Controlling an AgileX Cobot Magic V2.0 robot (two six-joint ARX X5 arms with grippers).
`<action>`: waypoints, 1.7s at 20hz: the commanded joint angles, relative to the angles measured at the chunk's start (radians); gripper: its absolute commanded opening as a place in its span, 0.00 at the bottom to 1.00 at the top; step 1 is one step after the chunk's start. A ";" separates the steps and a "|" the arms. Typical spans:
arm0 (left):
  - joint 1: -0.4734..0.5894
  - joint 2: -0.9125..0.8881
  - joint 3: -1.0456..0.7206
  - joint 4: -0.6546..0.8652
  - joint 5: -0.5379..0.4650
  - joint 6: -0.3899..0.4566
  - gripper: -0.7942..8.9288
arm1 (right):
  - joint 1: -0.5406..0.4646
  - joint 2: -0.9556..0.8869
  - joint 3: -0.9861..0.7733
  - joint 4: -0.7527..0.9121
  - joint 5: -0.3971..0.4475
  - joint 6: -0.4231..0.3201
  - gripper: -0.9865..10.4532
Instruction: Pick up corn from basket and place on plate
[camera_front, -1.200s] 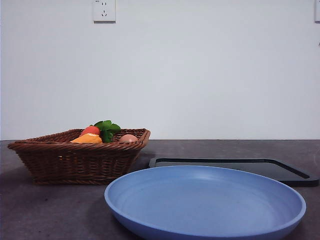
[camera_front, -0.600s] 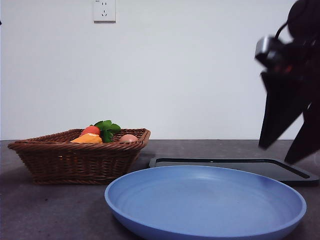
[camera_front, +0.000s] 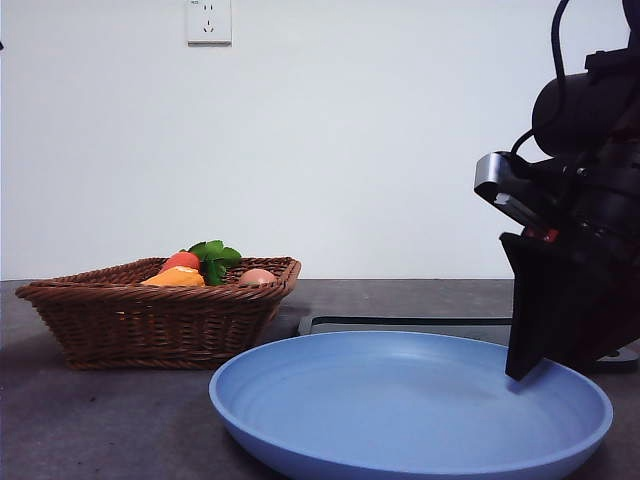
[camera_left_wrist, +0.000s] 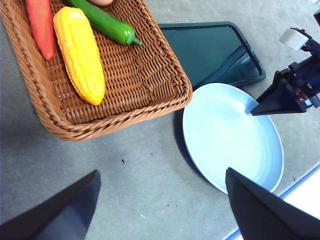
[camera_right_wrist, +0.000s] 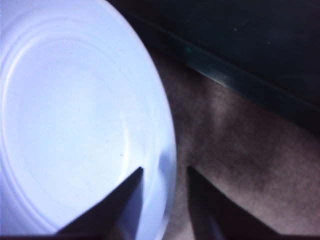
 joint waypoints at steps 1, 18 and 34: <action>-0.002 0.018 0.018 0.013 0.001 -0.002 0.50 | 0.006 0.021 0.017 0.015 0.004 0.007 0.14; -0.149 0.403 0.199 0.178 -0.299 -0.044 0.50 | 0.003 -0.276 0.103 -0.126 0.003 0.066 0.09; -0.288 1.105 0.526 0.245 -0.606 -0.044 0.50 | -0.010 -0.647 0.122 -0.197 0.006 0.150 0.09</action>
